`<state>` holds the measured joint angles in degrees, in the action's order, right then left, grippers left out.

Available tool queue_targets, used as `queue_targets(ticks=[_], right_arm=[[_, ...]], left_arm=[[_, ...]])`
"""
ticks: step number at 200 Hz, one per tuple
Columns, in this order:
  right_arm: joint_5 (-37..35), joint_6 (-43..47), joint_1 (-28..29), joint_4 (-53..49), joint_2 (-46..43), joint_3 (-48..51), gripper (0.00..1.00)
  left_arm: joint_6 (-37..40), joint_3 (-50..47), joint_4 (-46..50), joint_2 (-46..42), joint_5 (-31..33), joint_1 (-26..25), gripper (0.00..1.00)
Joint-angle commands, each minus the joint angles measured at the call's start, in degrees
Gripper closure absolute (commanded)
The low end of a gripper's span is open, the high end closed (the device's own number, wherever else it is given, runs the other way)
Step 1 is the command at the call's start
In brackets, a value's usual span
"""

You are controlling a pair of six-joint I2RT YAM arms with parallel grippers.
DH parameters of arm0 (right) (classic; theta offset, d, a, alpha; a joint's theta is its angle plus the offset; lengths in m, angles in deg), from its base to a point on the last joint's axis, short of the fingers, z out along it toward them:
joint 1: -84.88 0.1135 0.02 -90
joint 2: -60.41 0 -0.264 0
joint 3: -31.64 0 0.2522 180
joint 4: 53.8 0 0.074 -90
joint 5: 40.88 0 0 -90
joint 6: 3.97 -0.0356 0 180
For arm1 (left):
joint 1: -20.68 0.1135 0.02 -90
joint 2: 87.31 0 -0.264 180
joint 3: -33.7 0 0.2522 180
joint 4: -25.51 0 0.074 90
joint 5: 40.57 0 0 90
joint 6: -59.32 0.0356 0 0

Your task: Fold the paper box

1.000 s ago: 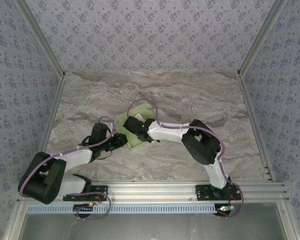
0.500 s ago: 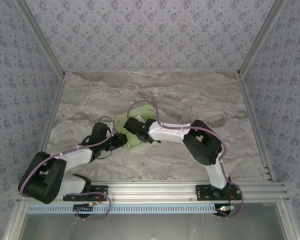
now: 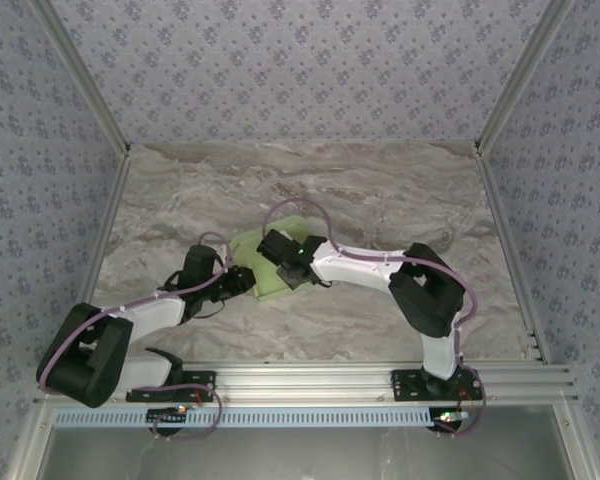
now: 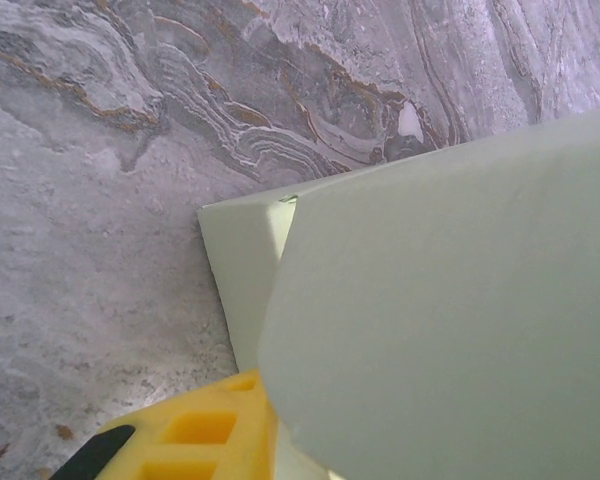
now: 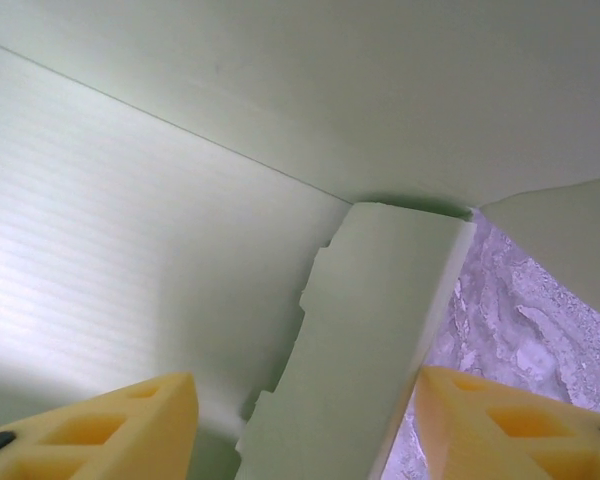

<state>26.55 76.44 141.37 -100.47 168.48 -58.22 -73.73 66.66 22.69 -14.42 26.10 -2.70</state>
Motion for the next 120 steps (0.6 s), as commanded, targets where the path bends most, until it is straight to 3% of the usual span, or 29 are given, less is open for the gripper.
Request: queue_targets(ticks=[1,65,120], right_arm=[[3.76,-1.33,-0.82,2.54,-3.24,1.8,0.36],[9.25,-2.89,-3.36,6.92,-7.53,6.94,0.32],[17.62,-5.89,-6.36,11.33,-19.8,18.56,0.34]], left_arm=[[1.43,1.69,0.84,0.38,-0.05,-0.62,0.77],[1.57,2.25,2.0,-0.11,0.14,-0.58,0.77],[1.81,2.42,2.39,-0.17,0.19,-0.58,0.77]])
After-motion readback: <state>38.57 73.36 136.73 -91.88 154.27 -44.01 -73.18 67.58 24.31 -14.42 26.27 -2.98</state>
